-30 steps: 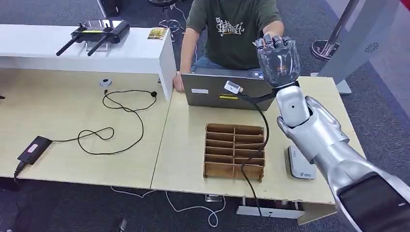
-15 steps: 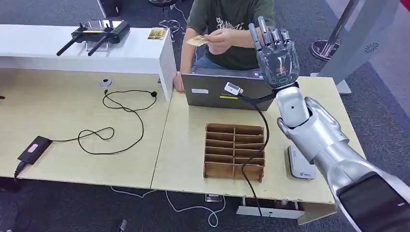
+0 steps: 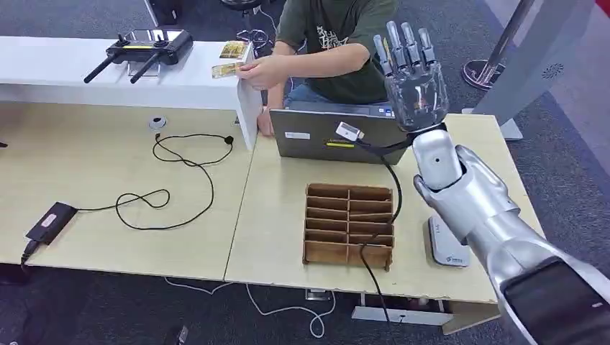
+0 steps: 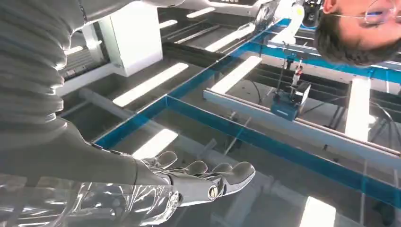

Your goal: Pass the card to the sensor for recognition and then transmit it.

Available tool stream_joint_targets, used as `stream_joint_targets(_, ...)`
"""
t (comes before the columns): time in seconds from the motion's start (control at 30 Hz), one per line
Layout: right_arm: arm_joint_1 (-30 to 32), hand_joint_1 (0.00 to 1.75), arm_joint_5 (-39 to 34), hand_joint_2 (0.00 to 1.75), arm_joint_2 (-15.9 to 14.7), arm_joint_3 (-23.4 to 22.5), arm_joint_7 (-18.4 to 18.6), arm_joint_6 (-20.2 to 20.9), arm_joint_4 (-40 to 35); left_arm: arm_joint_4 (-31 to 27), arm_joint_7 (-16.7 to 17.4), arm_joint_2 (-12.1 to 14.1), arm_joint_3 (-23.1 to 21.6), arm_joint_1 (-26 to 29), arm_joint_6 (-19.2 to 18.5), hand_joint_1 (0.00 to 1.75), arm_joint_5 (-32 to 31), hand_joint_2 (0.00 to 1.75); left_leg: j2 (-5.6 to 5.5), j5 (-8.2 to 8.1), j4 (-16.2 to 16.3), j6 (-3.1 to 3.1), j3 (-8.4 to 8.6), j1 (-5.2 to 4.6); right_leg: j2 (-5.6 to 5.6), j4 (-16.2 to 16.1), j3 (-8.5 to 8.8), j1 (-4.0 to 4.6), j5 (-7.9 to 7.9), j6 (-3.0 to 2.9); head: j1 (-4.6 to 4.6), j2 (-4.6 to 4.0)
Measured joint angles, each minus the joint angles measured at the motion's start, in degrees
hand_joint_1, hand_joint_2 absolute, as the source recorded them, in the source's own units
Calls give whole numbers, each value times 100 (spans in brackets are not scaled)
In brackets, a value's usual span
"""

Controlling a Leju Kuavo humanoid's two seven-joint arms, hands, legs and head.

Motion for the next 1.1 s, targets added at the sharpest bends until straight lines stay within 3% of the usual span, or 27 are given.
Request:
stream_joint_targets(0.17, 252, 0, 0, 175, -122, -319, -88, -41, -258, 0, -13, 0, 105, 12, 0, 0, -59, 0, 0, 0, 1, 0, 1, 0, 0, -2, 0, 0, 0, 0, -2, 0)
stream_joint_targets(0.43, 1253, 0, 0, 175, -378, -1435, -498, -41, -1383, 0, -63, -2, 247, 55, 0, 0, -116, 0, -2, -3, 1, -1, -1, -1, -1, -3, 0, 0, -1, 1, 0, 0)
stream_joint_targets(0.9, 3119, 0, -7, 175, -699, -2764, -896, 212, -3581, 0, -227, 7, 516, 220, 0, 0, -203, 0, -2, -5, 0, 1, -4, 0, -2, -4, -2, 0, -4, 2, 0, 0)
stream_joint_targets(1.1, 3721, 0, 0, 175, -747, -3132, -1062, 350, -4354, 0, -313, 11, 625, 310, 0, 0, -153, 0, 0, -7, 0, 3, -2, -1, 0, -5, -2, 0, -4, 2, -2, 0)
